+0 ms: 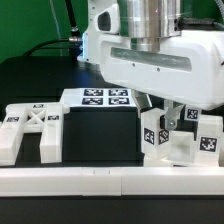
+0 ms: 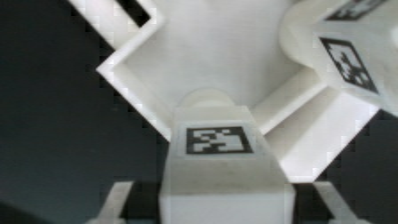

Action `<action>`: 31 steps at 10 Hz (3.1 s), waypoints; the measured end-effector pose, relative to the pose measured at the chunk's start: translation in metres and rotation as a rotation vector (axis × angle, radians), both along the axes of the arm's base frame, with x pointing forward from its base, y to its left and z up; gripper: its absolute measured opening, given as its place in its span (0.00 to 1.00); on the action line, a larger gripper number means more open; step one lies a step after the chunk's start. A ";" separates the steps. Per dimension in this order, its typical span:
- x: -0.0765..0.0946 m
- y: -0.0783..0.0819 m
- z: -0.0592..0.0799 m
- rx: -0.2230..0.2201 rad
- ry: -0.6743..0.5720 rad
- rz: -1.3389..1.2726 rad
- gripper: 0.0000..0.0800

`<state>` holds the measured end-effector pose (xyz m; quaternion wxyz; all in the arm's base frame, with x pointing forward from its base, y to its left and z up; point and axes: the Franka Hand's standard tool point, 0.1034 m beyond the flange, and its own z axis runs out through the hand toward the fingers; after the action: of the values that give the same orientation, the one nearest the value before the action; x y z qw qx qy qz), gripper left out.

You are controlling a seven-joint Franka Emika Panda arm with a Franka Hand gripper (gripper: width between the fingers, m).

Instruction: Assemble chair

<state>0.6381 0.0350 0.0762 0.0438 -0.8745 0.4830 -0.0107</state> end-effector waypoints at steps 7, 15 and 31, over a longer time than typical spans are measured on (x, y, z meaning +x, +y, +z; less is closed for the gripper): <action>-0.001 0.005 0.001 -0.044 0.000 0.321 0.79; -0.001 0.002 0.002 -0.101 -0.015 0.992 0.81; 0.000 0.002 0.002 -0.084 -0.006 0.626 0.36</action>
Offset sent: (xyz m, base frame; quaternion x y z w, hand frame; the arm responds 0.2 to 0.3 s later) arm 0.0000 0.0000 0.0000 0.0000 0.0000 0.0000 1.0000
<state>0.6382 0.0367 0.0786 0.0101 -0.9817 0.1892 -0.0191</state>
